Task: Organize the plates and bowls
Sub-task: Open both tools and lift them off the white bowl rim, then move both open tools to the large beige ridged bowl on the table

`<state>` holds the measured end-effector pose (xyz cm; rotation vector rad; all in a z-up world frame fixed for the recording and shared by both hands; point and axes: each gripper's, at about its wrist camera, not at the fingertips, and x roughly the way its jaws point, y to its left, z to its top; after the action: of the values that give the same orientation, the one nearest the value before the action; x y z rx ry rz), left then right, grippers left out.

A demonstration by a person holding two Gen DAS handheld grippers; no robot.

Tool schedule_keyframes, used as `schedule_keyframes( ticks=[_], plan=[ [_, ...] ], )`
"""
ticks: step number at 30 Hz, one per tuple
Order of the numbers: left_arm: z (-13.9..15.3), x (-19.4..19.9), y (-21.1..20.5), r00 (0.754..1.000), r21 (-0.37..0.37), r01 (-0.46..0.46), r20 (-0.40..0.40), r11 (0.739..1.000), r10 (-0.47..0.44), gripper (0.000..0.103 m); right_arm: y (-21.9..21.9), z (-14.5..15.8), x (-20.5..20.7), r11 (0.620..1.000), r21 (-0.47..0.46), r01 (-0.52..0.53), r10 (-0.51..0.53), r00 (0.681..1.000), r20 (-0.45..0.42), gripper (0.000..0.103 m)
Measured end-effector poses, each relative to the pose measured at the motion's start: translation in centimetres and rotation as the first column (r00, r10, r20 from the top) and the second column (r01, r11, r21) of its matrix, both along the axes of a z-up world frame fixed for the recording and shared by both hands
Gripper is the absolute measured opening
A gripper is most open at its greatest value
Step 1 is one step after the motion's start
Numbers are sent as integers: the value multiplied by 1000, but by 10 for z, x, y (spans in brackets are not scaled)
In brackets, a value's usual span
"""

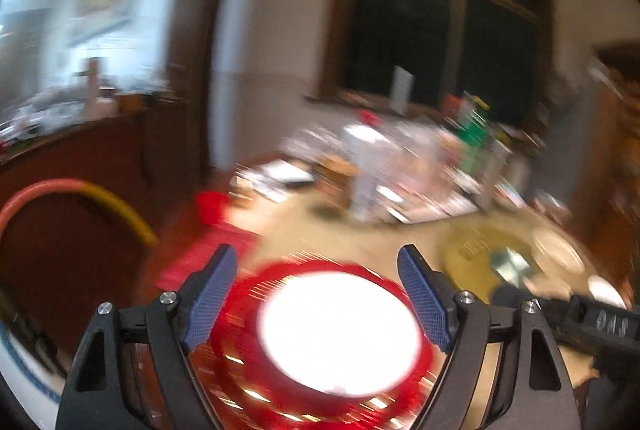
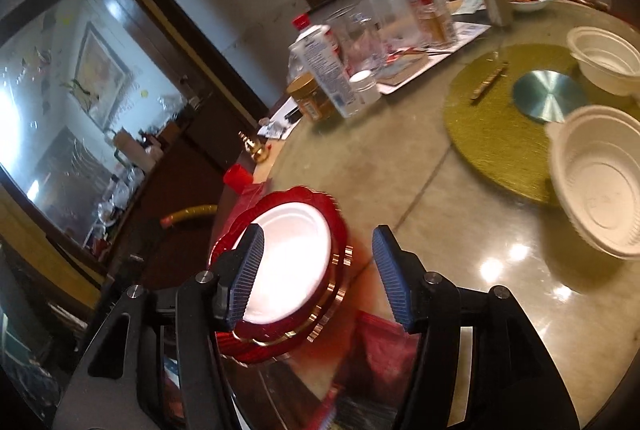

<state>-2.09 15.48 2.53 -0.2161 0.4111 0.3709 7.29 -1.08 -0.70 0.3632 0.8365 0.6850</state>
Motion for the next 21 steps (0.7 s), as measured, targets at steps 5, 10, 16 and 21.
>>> schedule_keyframes(
  ticks=[5,10,16,21],
  plan=[
    [-15,36,-42,968,-67,215,-120,974,-222,82,-56,-3,0,995,48,83,-81,996,-47,57],
    [-27,67,-77,923,-122,306,-205,944,-326,82,-125,-5,4,971,94,221,-212,973,-93,59],
    [-41,96,-110,881,-164,339,-290,926,-374,82,-190,-19,16,918,106,381,-361,917,-171,68],
    [-45,112,-132,856,-212,351,-322,912,-404,83,-225,-35,25,892,98,441,-406,877,-255,74]
  ],
)
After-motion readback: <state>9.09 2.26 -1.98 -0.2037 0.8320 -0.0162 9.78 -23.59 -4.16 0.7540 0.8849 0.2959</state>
